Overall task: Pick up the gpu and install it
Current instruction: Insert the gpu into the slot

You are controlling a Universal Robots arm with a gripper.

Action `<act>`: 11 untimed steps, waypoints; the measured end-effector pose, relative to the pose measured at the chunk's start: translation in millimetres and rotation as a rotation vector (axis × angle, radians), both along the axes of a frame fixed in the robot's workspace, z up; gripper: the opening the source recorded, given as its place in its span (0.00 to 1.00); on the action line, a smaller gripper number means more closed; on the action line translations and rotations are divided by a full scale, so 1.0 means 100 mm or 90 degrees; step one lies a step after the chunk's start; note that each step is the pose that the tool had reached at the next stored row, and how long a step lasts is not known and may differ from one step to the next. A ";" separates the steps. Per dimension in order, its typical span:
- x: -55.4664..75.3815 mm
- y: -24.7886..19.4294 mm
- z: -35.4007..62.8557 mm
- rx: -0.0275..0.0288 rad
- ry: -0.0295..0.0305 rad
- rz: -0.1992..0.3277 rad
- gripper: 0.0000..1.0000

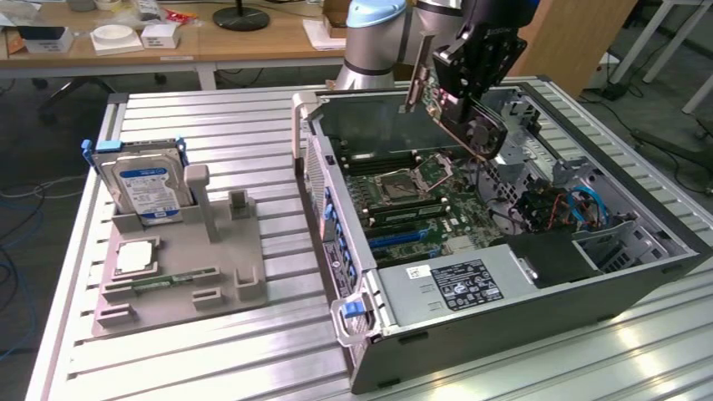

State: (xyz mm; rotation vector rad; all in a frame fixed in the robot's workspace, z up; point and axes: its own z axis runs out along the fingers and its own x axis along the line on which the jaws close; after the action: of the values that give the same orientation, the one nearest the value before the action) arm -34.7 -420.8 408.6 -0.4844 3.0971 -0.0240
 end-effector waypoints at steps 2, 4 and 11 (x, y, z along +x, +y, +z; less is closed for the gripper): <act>0.00 0.000 0.000 0.0000 0.0000 0.005 0.27; 0.00 -0.001 0.000 0.0000 0.0000 0.009 0.27; 0.00 -0.002 0.000 0.0000 0.0000 0.024 0.27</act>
State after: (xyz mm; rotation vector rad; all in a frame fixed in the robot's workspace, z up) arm -34.7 -421.0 408.6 -0.5430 3.0871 -0.0238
